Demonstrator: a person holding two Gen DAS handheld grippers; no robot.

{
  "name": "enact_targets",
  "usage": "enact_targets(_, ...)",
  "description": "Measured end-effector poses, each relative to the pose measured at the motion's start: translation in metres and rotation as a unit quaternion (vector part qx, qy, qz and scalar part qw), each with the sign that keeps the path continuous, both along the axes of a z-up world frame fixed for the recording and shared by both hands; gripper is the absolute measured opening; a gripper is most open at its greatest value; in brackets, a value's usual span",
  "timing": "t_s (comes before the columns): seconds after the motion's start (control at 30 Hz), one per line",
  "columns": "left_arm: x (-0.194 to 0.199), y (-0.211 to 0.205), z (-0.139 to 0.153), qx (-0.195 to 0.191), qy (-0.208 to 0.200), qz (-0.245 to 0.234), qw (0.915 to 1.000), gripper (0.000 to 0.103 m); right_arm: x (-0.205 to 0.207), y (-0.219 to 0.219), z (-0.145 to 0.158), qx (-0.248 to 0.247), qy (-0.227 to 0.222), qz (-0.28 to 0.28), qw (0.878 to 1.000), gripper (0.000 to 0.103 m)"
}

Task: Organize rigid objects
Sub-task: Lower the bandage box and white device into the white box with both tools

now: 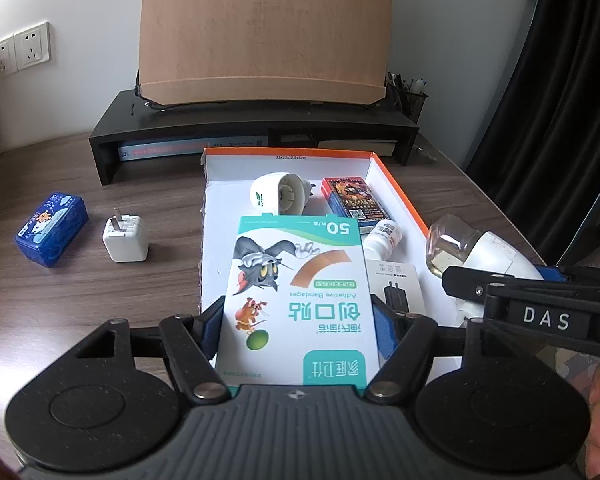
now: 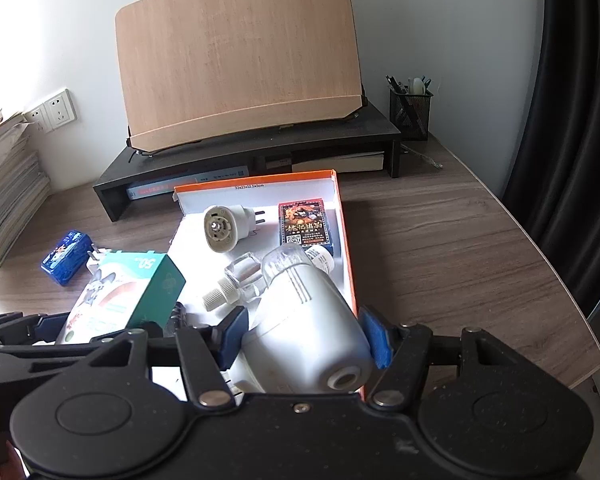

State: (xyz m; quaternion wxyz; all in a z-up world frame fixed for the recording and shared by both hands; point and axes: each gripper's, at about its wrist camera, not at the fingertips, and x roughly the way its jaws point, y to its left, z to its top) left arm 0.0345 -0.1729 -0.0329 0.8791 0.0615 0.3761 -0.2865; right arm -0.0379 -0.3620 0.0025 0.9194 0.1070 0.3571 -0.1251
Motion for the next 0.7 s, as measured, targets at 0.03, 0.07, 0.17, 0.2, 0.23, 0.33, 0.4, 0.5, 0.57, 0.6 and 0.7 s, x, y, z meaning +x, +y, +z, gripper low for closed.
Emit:
enact_targets(0.03, -0.0003, -0.0002, -0.0006, 0.0, 0.0, -0.001, 1.0, 0.071, -0.0001, 0.0, -0.0006, 0.0, 0.0, 0.0, 1.0, 0.074)
enact_targets(0.07, -0.0004, -0.0006, -0.0012, 0.002, 0.0, -0.002, 1.0, 0.072, -0.0001, -0.0001, -0.001, 0.001, 0.001, 0.0, 1.0, 0.074)
enact_targets(0.17, -0.0002, -0.0011, -0.0031, 0.002, 0.003, -0.002, 1.0, 0.071, 0.0, 0.0, -0.0019, 0.001, 0.002, 0.001, 1.0, 0.074)
enact_targets(0.2, -0.0001, -0.0014, -0.0036, 0.003, 0.004, -0.003, 1.0, 0.071, 0.0001, 0.0002, -0.0019, 0.001, 0.002, 0.002, 1.0, 0.074)
enact_targets(0.23, 0.0001, -0.0017, -0.0039, 0.003, 0.005, -0.003, 1.0, 0.071, 0.0003, 0.0001, -0.0021, 0.002, 0.003, 0.003, 1.0, 0.074)
enact_targets(0.33, -0.0003, -0.0016, -0.005, 0.003, 0.005, -0.004, 1.0, 0.072, 0.0013, 0.0005, -0.003, 0.001, 0.005, 0.004, 1.0, 0.074)
enact_targets(0.4, 0.0, -0.0016, -0.0057, 0.003, 0.007, -0.003, 1.0, 0.071, 0.0015, 0.0006, -0.0037, 0.002, 0.006, 0.004, 1.0, 0.074)
enact_targets(0.5, -0.0002, -0.0011, -0.0059, 0.003, 0.008, -0.002, 1.0, 0.072, 0.0015, 0.0012, -0.0046, 0.002, 0.008, 0.006, 1.0, 0.074)
enact_targets(0.57, 0.0, -0.0008, -0.006, 0.003, 0.008, -0.001, 1.0, 0.071, 0.0015, 0.0016, -0.0049, 0.002, 0.008, 0.007, 1.0, 0.074)
enact_targets(0.6, -0.0002, -0.0009, -0.0059, 0.003, 0.007, -0.001, 1.0, 0.071, 0.0014, 0.0017, -0.0052, 0.002, 0.008, 0.008, 1.0, 0.074)
enact_targets(0.7, -0.0011, -0.0012, -0.0062, 0.003, 0.008, -0.001, 1.0, 0.071, 0.0009, 0.0015, -0.0063, 0.002, 0.009, 0.008, 1.0, 0.074)
